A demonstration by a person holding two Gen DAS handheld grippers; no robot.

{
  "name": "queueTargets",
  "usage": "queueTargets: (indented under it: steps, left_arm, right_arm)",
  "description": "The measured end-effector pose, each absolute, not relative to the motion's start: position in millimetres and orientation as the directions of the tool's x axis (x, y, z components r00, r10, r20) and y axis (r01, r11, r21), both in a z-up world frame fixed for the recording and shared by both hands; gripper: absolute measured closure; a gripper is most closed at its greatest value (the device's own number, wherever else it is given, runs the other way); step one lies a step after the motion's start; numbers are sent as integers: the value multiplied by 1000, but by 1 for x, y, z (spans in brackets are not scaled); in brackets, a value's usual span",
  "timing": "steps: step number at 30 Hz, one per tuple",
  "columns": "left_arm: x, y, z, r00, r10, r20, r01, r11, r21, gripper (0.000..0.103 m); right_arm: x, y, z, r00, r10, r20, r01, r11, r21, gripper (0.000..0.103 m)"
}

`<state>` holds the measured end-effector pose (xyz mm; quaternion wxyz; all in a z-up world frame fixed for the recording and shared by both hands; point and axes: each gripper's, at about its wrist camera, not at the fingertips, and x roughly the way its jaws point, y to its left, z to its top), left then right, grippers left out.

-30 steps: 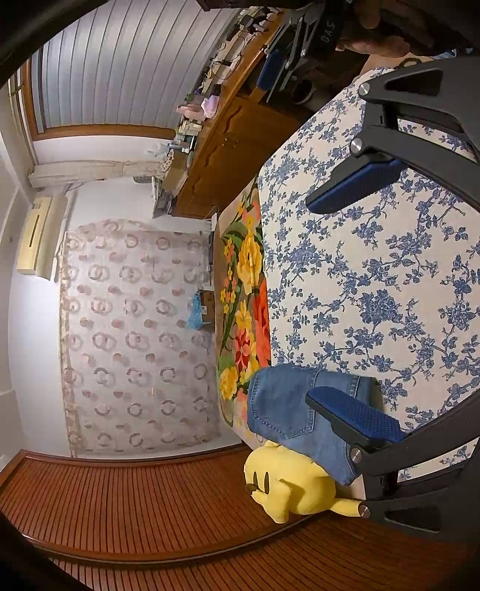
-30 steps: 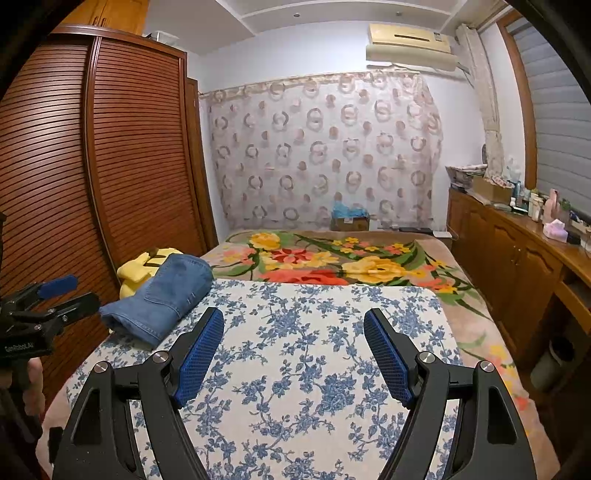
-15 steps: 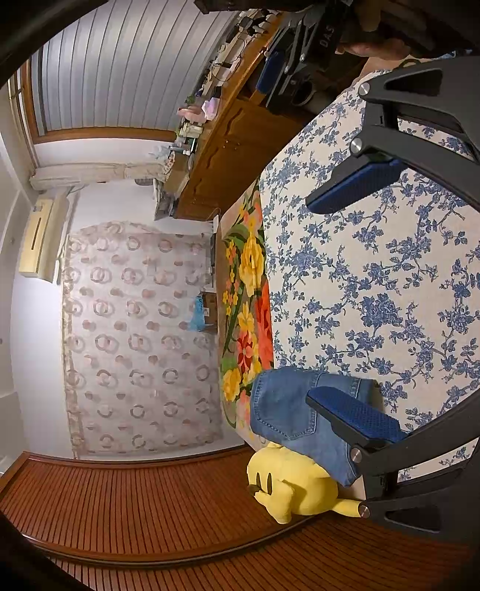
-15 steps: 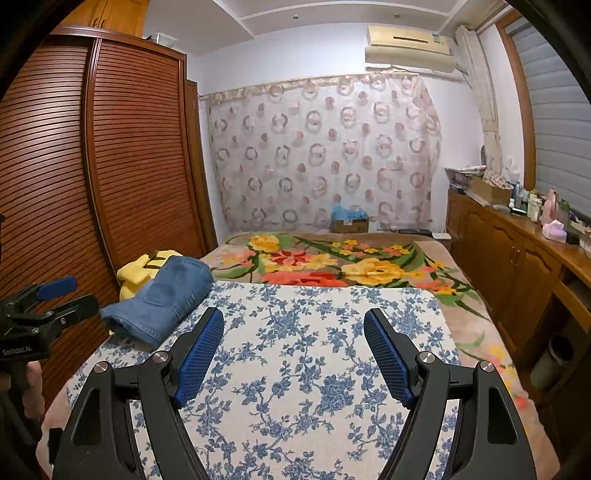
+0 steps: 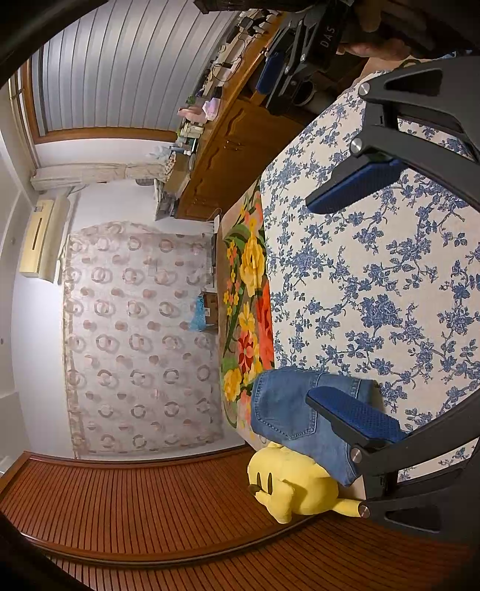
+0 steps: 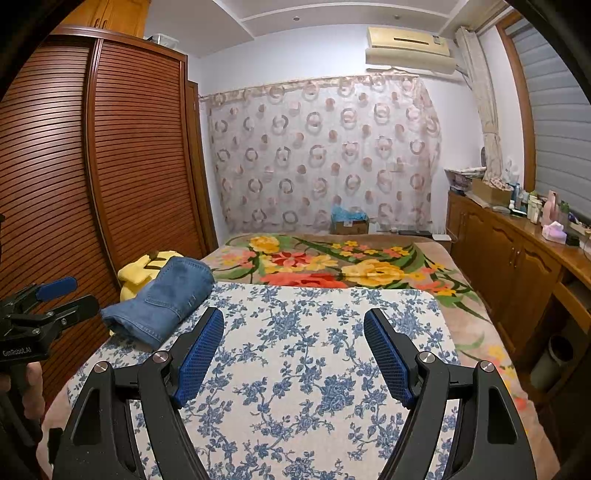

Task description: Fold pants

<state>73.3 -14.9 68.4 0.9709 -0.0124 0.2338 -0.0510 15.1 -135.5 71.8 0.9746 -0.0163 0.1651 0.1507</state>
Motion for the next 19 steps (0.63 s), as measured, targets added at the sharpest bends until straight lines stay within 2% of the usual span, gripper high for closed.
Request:
queueTargets:
  steps: [19]
  left_arm:
    - [72, -16, 69, 886, -105, -452, 94, 994, -48, 8]
  right_arm:
    - [16, -137, 71, 901, 286, -325, -295, 955, 21, 23]
